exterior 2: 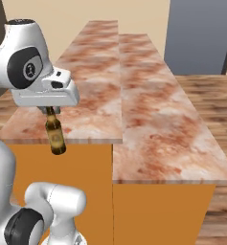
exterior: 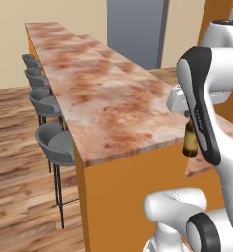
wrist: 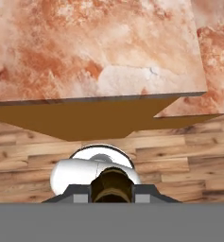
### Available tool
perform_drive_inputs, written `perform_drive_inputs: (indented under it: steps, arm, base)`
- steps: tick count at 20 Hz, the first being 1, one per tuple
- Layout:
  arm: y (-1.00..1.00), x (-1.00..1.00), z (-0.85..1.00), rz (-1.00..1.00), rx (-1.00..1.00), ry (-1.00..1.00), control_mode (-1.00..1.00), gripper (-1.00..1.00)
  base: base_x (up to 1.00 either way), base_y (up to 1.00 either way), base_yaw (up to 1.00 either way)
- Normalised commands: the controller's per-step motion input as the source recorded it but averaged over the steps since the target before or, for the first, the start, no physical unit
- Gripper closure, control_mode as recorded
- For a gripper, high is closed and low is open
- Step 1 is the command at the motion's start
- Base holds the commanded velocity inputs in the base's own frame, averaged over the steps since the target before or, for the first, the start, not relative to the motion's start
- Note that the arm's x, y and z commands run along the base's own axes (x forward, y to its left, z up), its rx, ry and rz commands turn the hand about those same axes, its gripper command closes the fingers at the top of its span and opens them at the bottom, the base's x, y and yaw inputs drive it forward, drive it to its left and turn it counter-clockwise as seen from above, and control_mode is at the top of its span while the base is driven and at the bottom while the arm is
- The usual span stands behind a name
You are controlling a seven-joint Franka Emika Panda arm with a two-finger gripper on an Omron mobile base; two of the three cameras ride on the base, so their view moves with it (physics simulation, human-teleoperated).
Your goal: Move the drinks to the dining counter.
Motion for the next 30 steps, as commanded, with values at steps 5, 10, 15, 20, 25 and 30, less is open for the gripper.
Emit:
perform_drive_inputs:
  steps: [5, 10, 15, 20, 25, 30]
  arm:
    - [0.07, 0.02, 0.11, 0.0, 0.0, -0.03, -1.0, 1.0]
    - [0.21, 0.05, 0.14, 0.0, 0.0, -0.1, -1.0, 1.0]
    - [0.2, 0.14, 0.09, 0.0, 0.0, -0.1, -1.0, 1.0]
    - [0.09, 0.2, 0.02, 0.0, 0.0, -0.01, -1.0, 1.0]
    - [0.0, 0.16, 0.08, 0.0, 0.0, 0.01, -1.0, 1.0]
    - [0.02, 0.24, 0.01, 0.0, 0.0, 0.02, -1.0, 1.0]
  base:
    - [0.0, 0.0, 0.0]
    - [0.0, 0.0, 0.0]
    - [0.0, 0.0, 0.0]
    - [0.0, 0.0, 0.0]
    - [0.0, 0.0, 0.0]
    - [0.0, 0.0, 0.0]
